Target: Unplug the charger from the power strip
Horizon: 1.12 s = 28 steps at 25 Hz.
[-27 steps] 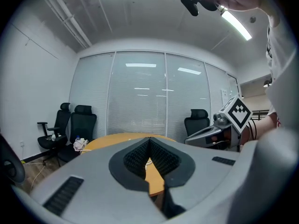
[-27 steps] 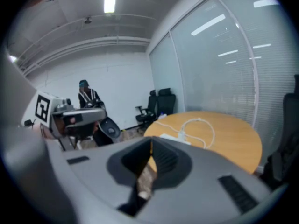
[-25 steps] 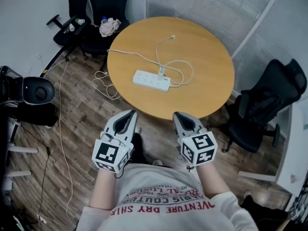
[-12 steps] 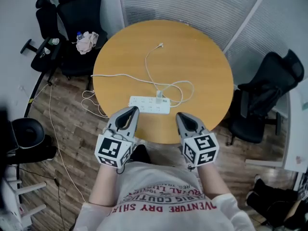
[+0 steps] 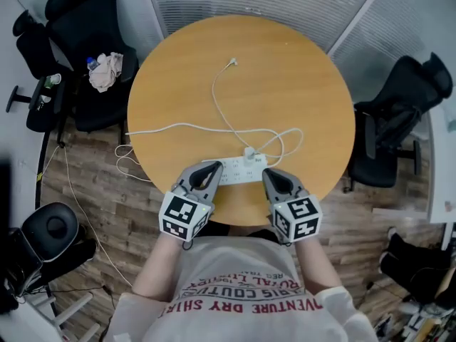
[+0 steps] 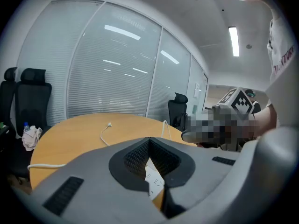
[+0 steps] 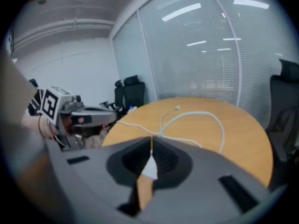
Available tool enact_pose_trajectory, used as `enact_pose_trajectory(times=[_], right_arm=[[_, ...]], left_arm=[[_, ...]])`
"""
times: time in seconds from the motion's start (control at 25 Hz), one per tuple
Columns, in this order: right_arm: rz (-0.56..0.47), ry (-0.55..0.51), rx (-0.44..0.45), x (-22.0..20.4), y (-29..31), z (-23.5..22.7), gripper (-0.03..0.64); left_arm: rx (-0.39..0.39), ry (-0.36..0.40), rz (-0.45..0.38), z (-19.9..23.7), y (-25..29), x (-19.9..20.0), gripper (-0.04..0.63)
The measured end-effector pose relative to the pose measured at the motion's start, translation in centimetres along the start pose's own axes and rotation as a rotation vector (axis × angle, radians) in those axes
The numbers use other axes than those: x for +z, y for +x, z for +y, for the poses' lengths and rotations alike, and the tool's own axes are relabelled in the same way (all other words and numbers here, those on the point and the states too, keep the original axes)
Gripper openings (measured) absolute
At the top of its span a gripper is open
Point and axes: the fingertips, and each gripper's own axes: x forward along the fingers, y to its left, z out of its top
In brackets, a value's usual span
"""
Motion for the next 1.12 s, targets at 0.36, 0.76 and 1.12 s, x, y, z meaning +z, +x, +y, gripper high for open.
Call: enact_pose_trajectory(times=[0.36, 0.76, 1.12], right_arm=[[0.152, 0.055, -0.038, -5.4, 4.8, -1.6, 0.031], [0.258, 0.043, -0.039, -8.2, 7.8, -1.0, 0.147], [0.296, 0.085, -0.095, -8.1, 10.6, -2.0, 0.189]], left_arm=[[-0.135, 0.027, 0.236, 1.1, 4.4, -10.3, 0.034], [-0.143, 0.053, 0.468, 1.1, 7.4, -15.8, 0.034], [-0.176, 0.042, 0.514, 0.8, 7.7, -16.5, 0.034]])
